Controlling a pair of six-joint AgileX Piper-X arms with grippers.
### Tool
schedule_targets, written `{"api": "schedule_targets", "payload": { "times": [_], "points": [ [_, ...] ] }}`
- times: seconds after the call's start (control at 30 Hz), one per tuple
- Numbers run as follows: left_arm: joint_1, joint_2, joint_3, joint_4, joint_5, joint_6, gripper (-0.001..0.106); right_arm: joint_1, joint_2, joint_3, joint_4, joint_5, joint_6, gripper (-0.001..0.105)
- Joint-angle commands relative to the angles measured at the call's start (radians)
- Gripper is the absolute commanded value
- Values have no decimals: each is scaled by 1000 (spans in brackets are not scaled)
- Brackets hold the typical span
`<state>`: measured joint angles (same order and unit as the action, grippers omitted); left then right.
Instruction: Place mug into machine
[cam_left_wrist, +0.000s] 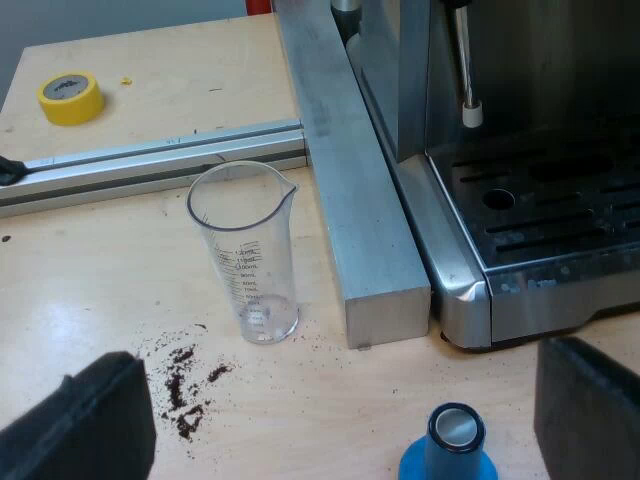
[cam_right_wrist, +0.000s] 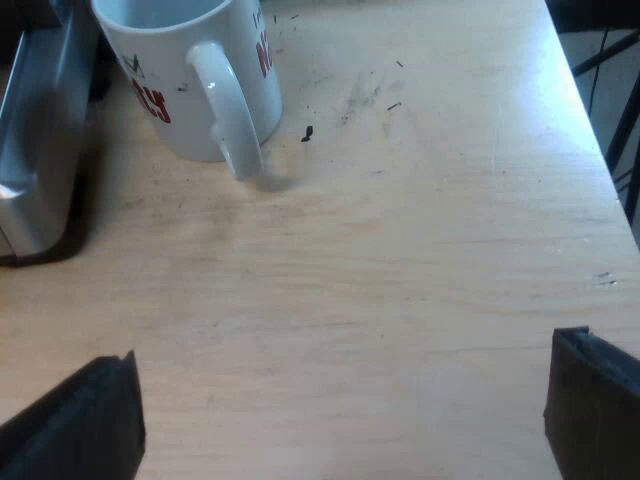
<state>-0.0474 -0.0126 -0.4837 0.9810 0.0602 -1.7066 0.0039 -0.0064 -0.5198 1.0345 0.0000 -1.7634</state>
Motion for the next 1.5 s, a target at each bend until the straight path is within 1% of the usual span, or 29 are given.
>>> {"api": "schedule_targets", "payload": {
  "times": [0.03, 0.13, 0.23, 0.33, 0.4, 0.43, 0.47, 0.53, 0.6, 0.67, 0.73, 0.8, 0.83, 0.87, 0.9, 0.93, 0.97, 1.0, 1.03, 1.07, 1.17, 1.33, 1.4, 1.5],
  "points": [
    [-5, -138, -3, -15, 37, 0, 78, 0, -41, -7, -7, -12, 43, 82],
    [-5, -138, -3, -15, 86, 0, 78, 0, -41, -13, -5, -88, 39, 82],
    [-5, -134, -19, -15, 110, 0, 78, 0, -31, -31, 8, -98, 39, 82],
    [-5, -110, -72, -15, 118, 0, 78, 0, 14, -82, 50, -96, 29, 82],
    [-11, -86, -108, -15, 152, -26, 78, 0, 57, -118, 83, -126, 27, 82],
    [-13, -81, -112, -15, 159, -37, 78, 0, 70, -128, 94, -142, 21, 82],
    [-24, -67, -123, -19, 184, -66, 78, 0, 92, -146, 107, -164, 8, 82],
    [-43, -55, -128, -27, 207, -76, 78, 0, 122, -163, 114, -183, 3, 82],
    [-96, -28, -128, -51, 219, -76, 78, 2, 176, -192, 114, -206, -2, 82],
    [-123, -14, -128, -61, 232, -70, 78, 10, 209, -206, 114, -223, -13, 82],
    [-167, 14, -128, -77, 275, -62, 78, 24, 229, -213, 112, -230, -14, 82],
    [-234, 63, -128, -97, 319, -62, 78, 75, 272, -218, 107, -230, -29, 82],
    [-250, 70, -128, -98, 324, -62, 78, 79, 274, -218, 107, -230, -29, 82],
    [-279, 91, -128, -105, 335, -49, 78, 111, 295, -218, 107, -225, -52, 82],
    [-288, 98, -125, -107, 342, -41, 78, 132, 308, -218, 101, -213, -69, 82],
    [-333, 129, -115, -125, 364, 0, 78, 149, 317, -218, 91, -196, -83, 82],
    [-346, 135, -112, -130, 369, 13, 78, 158, 325, -215, 83, -182, -90, 82],
    [-372, 146, -99, -140, 399, 46, 78, 171, 332, -213, 63, -160, -96, 82],
    [-376, 147, -94, -142, 411, 55, 78, 178, 334, -212, 50, -149, -96, 82],
    [-402, 151, -72, -162, 444, 67, 78, 188, 340, -208, 28, -136, -96, 82],
    [-437, 151, -16, -215, 442, 66, 78, 191, 340, -204, 0, -134, -96, 82],
    [-444, 153, 91, -319, 444, 66, 78, 191, 340, -204, -6, -134, -96, 82],
    [-444, 155, 144, -397, 452, 66, 78, 191, 340, -204, -6, -134, -96, 82],
    [-444, 155, 199, -486, 452, 66, 78, 191, 340, -193, -16, -134, -96, 82]
  ]
}}
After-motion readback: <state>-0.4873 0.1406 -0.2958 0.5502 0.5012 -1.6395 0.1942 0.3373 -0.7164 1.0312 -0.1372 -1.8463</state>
